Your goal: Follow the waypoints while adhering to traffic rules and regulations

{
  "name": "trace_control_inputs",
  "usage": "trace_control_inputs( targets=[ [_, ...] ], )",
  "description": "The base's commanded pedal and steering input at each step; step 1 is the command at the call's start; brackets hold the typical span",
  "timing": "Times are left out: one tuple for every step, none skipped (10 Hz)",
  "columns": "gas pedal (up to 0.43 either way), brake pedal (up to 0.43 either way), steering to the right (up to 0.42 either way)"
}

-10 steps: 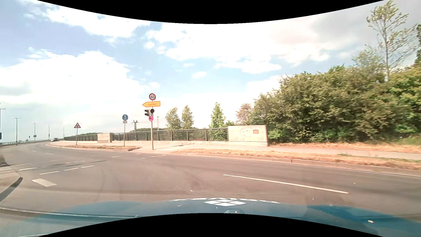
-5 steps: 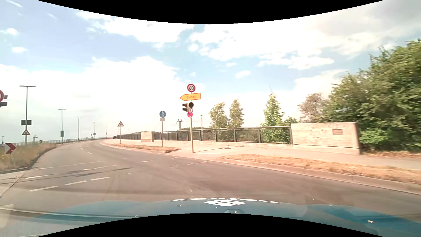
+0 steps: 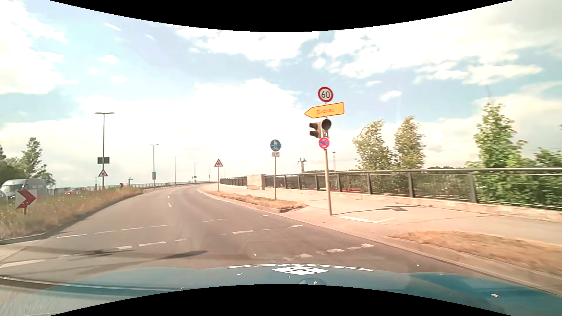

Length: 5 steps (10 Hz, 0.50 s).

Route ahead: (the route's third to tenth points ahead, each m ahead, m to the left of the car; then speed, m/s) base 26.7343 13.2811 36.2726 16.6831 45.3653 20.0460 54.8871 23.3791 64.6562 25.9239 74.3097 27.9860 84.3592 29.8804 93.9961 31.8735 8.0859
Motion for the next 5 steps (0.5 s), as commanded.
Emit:
trace_control_inputs(
  targets=[
    [0.331,0.000,-0.252],
    [0.339,0.000,-0.236],
    [0.398,0.000,-0.215],
    [0.461,0.000,-0.198],
    [0.461,0.000,-0.190]
  ],
)
